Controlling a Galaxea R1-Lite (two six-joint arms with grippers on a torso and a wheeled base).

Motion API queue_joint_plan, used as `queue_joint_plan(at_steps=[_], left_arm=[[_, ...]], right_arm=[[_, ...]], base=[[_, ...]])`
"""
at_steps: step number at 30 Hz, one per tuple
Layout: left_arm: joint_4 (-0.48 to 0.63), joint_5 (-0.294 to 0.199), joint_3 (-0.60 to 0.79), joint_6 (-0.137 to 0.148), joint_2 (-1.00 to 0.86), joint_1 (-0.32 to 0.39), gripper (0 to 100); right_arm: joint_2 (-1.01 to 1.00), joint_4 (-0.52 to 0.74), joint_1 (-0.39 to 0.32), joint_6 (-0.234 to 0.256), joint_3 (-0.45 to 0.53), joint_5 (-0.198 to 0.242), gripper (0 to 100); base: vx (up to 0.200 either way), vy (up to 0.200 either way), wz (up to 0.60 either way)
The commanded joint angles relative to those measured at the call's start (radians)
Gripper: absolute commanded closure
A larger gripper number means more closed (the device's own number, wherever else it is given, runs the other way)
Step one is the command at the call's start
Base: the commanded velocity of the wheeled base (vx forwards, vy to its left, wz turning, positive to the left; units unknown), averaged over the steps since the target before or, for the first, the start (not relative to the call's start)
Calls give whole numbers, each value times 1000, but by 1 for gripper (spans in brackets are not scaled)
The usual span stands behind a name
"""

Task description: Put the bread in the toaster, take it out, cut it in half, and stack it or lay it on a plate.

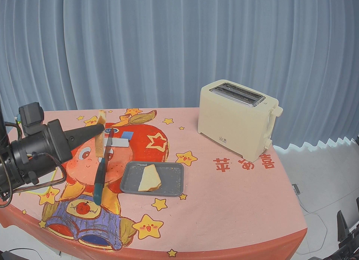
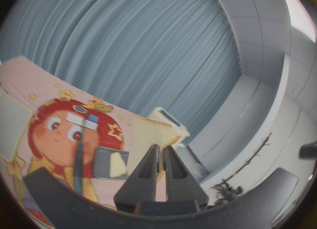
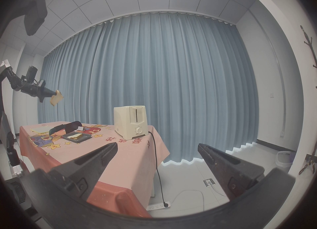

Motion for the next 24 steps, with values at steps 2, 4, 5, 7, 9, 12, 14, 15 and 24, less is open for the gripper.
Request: queue_joint_plan(at_steps=[2,4,5,7,9,12,14,15,24], left_arm=[[-49,-108,4,-121,-63,6,100],[-51,-107,6,-121,-60,7,100],[-48,-105,7,-121,-54,7,100],[-46,-110,6,-121,-52,6,100],[-43,-111,1,-130,-52,4,100],[-43,-107,-10,-138,-55,1,100],[-46,-104,-11,-161,-58,3,100],[-48,-105,-10,-161,-58,3,100],[-45,-102,-37,-150,-46,1,100]], right_arm=[[-17,-1,0,0,18,0,0],[-17,-1,0,0,18,0,0],[-17,-1,0,0,18,0,0],[-17,-1,0,0,18,0,0],[-17,-1,0,0,18,0,0],[-17,-1,0,0,18,0,0],[-17,-1,0,0,18,0,0],[-17,-1,0,0,18,0,0],[-17,-1,0,0,18,0,0]], base=[[0,0,0],[0,0,0],[0,0,0],[0,0,0],[0,0,0],[0,0,0],[0,0,0],[0,0,0],[0,0,0]])
